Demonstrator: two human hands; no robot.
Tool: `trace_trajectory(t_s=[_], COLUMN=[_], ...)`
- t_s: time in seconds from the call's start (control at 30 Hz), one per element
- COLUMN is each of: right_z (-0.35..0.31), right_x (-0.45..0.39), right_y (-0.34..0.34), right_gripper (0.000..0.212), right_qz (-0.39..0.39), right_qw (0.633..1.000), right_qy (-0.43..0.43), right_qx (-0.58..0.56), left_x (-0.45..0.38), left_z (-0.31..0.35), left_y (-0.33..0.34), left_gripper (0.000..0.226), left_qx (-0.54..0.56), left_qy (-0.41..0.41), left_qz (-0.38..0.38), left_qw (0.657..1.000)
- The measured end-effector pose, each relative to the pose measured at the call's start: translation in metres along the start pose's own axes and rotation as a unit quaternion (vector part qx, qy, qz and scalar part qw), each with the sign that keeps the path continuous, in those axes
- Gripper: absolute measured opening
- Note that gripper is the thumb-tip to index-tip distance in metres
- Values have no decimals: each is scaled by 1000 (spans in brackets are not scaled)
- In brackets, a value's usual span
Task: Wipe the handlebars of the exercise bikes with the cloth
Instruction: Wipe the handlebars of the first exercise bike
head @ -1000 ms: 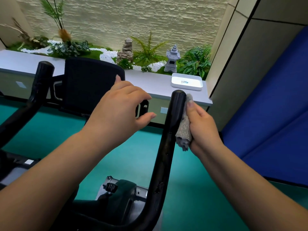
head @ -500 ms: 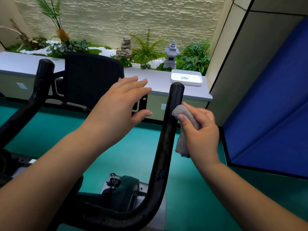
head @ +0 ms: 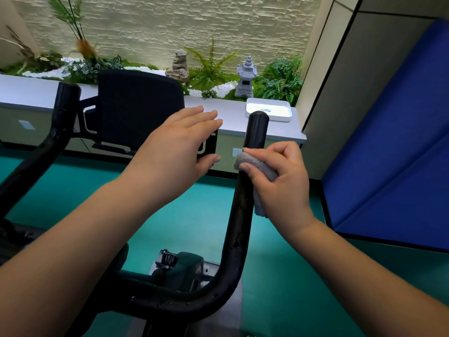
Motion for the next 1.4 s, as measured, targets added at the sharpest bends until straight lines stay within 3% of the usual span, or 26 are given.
trace_trajectory(t_s=[0.23, 0.4, 0.67, 0.77, 0.9, 1.03, 1.17, 1.4], right_z=[1, 5, -4, -4, 11, 18, 47, 73], right_x=[53, 16, 72, 57, 25, 63, 92, 62], right_y=[6, 4, 8, 10, 5, 9, 24, 57], right_gripper=[30, 24, 28, 27, 25, 21, 7, 38], right_qz=[-16, -12, -36, -49, 8, 26, 51, 18], right_qw=[997, 997, 997, 998, 994, 988, 949, 832], right_qy=[52, 75, 40, 38, 81, 104, 230, 356], right_qx=[-50, -29, -48, -21, -68, -111, -210, -424], left_x=[6, 7, 9, 9, 10, 12, 12, 10], left_z=[6, 7, 7, 7, 9, 9, 9, 7], left_y=[3, 2, 3, 3, 2, 1, 2, 2], left_gripper=[66, 67, 66, 66, 66, 67, 66, 65], left_qx=[-18, -25, -26, -28, -31, -29, -32, -33], left_qy=[0, 2, 3, -2, -4, -7, -6, -11], left_qz=[-2, -6, -1, 2, -2, -4, -4, -12], left_qw=[1000, 1000, 1000, 1000, 999, 1000, 999, 999])
Point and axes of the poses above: each hand's wrist, its own x-axis away from the middle knuckle, its own y-axis out of the palm, z = x × y, the point moved 10 cm from there along -x, towards the middle knuckle, and after that the axes turned 11 degrees about -z, right-handed, at the moved point
